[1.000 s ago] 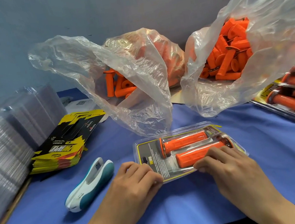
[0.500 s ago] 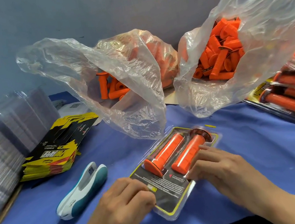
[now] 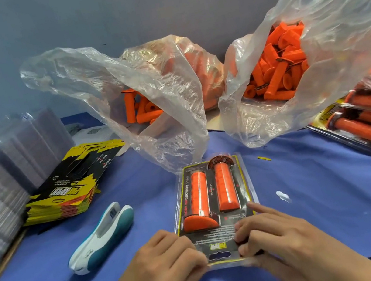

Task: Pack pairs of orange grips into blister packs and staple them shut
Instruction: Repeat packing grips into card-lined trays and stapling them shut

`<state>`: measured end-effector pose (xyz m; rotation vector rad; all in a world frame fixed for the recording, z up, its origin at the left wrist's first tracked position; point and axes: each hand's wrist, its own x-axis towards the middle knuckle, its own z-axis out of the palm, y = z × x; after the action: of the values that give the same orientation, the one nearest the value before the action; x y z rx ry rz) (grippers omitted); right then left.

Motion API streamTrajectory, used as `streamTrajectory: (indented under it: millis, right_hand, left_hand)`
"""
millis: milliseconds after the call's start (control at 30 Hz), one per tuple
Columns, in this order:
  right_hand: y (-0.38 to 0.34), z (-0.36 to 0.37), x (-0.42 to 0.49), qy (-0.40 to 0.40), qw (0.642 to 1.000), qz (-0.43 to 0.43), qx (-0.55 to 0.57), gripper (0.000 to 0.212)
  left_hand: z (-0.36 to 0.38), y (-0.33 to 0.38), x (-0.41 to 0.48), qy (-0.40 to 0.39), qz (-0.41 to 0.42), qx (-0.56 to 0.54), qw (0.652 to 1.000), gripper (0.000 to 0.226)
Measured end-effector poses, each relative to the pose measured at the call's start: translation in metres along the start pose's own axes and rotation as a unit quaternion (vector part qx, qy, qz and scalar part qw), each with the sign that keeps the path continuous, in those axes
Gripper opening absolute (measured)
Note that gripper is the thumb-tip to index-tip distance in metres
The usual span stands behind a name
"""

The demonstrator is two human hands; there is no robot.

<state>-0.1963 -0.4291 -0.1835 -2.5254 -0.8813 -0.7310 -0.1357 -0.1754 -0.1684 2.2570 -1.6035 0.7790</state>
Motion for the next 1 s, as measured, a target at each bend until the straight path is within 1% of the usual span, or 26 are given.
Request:
streamTrajectory:
  millis: [100,200,300,333,433,500,567,600,633,667,733,767,833,867,933,1000]
  right_hand:
    - [0.007,-0.007,-0.002,-0.015,1.000,0.016,0.009,0.010]
    - [0.004,-0.009,0.001,-0.033,0.998,0.012,-0.052,0.006]
    - [-0.008,0.005,0.003,-0.004,0.996,-0.016,-0.089,0.008]
    - [-0.010,0.007,0.004,0.001,0.997,-0.018,-0.082,0.010]
    - [-0.005,0.001,-0.001,-0.008,1.000,0.014,0.000,0.021]
    - [0.000,-0.004,-0.006,-0.021,0.999,0.027,0.042,0.024]
    - [0.004,-0.008,-0.008,-0.042,0.994,0.040,0.089,0.024]
    - [0.005,-0.009,-0.009,-0.053,0.993,0.044,0.093,0.024]
    - [0.007,-0.010,-0.009,-0.055,0.995,0.045,0.074,0.022]
    - [0.007,-0.010,-0.009,-0.051,0.997,0.044,0.031,0.019]
    - [0.000,-0.007,-0.006,-0.025,0.998,0.020,-0.055,0.012]
    - [-0.006,-0.005,-0.004,-0.005,0.997,0.003,-0.072,0.011]
    - [-0.018,0.000,-0.001,0.036,0.997,-0.020,-0.064,0.015]
    - [-0.021,0.001,0.001,0.045,0.998,-0.018,-0.049,0.018]
    - [-0.018,-0.002,0.000,0.042,0.999,-0.013,-0.024,0.013]
    - [-0.014,-0.006,-0.003,0.017,1.000,-0.005,-0.015,0.013]
  left_hand:
    - [-0.001,0.001,0.000,0.000,-0.007,-0.012,1.000,0.024]
    - [-0.001,0.010,0.005,-0.007,-0.002,0.033,0.999,0.024]
    - [0.004,0.023,0.011,-0.020,0.001,0.059,0.998,0.025]
    - [0.005,0.026,0.011,-0.017,0.001,0.054,0.998,0.026]
    - [0.008,0.023,0.008,-0.008,0.024,0.014,1.000,0.022]
    - [0.008,0.015,0.005,-0.026,0.045,-0.018,0.999,0.014]
    - [0.006,0.007,0.003,-0.041,0.044,-0.045,0.997,0.010]
    - [0.005,0.004,0.003,-0.046,0.040,-0.048,0.997,0.009]
    - [0.004,0.003,0.004,-0.049,0.038,-0.041,0.997,0.009]
    - [0.004,0.004,0.005,-0.051,0.037,-0.028,0.998,0.009]
    - [0.002,0.009,0.011,-0.040,0.032,-0.004,0.999,0.012]
    - [0.002,0.012,0.014,-0.028,0.029,0.003,0.999,0.014]
    - [0.002,0.018,0.021,-0.008,0.024,0.009,1.000,0.020]
    - [0.003,0.019,0.023,-0.002,0.025,0.005,1.000,0.022]
    - [0.006,0.017,0.023,0.005,0.030,-0.009,1.000,0.022]
    - [0.010,0.013,0.020,0.007,0.037,-0.013,0.999,0.020]
